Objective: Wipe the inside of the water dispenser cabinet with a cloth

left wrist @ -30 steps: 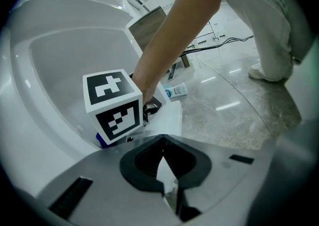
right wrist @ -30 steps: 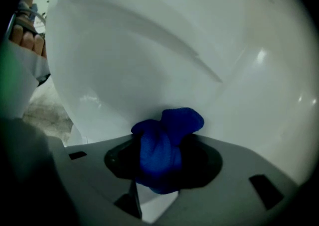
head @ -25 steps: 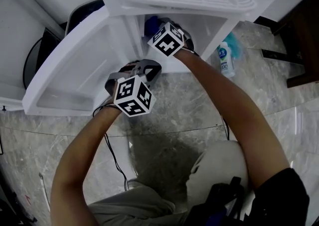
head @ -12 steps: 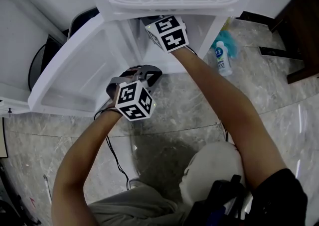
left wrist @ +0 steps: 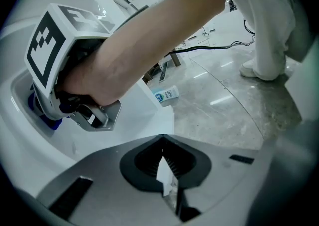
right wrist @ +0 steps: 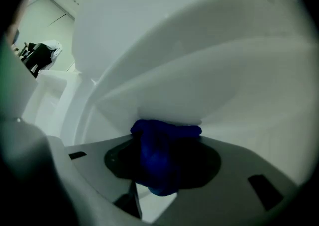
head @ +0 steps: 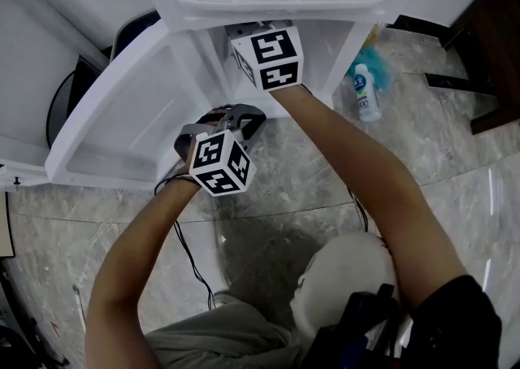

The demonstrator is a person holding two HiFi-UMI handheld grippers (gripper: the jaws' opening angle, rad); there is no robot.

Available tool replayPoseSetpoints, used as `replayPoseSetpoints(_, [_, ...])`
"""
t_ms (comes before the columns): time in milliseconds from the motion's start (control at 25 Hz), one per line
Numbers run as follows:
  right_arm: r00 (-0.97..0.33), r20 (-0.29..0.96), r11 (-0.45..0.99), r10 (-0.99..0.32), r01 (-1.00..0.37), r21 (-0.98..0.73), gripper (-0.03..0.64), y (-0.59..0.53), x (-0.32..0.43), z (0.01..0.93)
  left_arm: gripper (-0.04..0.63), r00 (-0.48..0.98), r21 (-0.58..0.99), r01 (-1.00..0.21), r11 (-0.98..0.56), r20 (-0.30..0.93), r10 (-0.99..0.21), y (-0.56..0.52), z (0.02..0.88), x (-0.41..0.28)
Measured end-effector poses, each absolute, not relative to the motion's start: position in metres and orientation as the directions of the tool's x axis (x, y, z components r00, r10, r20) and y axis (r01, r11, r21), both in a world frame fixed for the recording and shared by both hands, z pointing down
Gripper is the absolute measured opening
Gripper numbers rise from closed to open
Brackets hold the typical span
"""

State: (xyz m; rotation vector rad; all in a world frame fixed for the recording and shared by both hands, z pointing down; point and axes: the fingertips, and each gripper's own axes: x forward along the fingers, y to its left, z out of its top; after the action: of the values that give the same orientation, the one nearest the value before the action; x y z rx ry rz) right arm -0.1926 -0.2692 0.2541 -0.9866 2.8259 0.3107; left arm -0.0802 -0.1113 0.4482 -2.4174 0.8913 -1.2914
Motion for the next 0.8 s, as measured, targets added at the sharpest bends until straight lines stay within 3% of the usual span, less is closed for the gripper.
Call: replayPoseSetpoints(800, [-0.756,-0.25,0.743,-0.606,-0.649,0.164,0.161,-0.28,-0.197,0.253,0.006,0.427,-0.45,-0.412,-0.792,0.673,-0.604,-0.109,0.469,-0.085])
